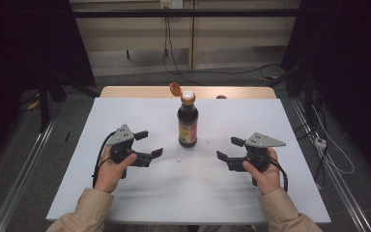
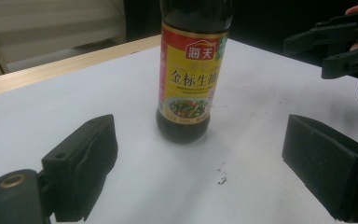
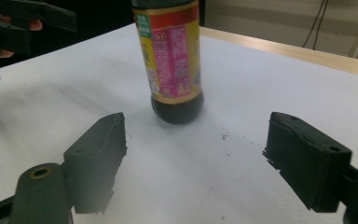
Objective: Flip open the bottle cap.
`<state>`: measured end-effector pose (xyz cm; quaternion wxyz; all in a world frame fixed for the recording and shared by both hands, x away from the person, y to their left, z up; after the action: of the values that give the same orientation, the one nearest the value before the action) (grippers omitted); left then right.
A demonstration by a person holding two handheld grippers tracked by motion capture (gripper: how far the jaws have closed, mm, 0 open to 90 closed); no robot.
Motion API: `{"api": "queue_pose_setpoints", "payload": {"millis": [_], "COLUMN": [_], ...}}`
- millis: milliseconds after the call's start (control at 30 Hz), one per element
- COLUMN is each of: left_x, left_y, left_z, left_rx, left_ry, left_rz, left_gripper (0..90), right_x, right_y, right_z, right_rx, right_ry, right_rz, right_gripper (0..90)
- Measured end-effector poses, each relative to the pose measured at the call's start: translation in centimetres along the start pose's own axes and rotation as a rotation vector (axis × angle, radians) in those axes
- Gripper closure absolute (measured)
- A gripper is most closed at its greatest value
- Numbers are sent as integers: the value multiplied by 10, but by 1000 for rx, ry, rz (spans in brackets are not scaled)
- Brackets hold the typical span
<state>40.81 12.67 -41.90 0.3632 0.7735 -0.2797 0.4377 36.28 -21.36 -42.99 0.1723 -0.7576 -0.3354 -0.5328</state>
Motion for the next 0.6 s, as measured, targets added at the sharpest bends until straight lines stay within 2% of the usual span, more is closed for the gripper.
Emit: {"api": "queue_pose_setpoints", "payload": {"millis": [133, 600], "left_x": [-3, -14], "left_y": [-2, -11], "left_z": [-5, -18], "left_rx": [-2, 33], "left_ry": [2, -6], "left_rz": [3, -3], "left_gripper": [102, 102], "right_x": [-4, -17], "right_y": [1, 4], "right_z": [-4, -22], "right_rx": [-8, -22], "right_ry": [4, 9], "right_rz": [2, 17], "right_gripper": [199, 199]}}
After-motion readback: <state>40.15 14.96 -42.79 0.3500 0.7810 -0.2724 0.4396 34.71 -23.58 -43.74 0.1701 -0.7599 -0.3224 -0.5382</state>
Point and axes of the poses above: each handheld gripper's, and its own axes: z roughly forward along the jaws, x roughly out of its top, y roughly to its right, the point moved 4 cm from there along z, roughly forward along the jaws, and after that the axes turned 13 degrees about -z, right-handed, at the moved point
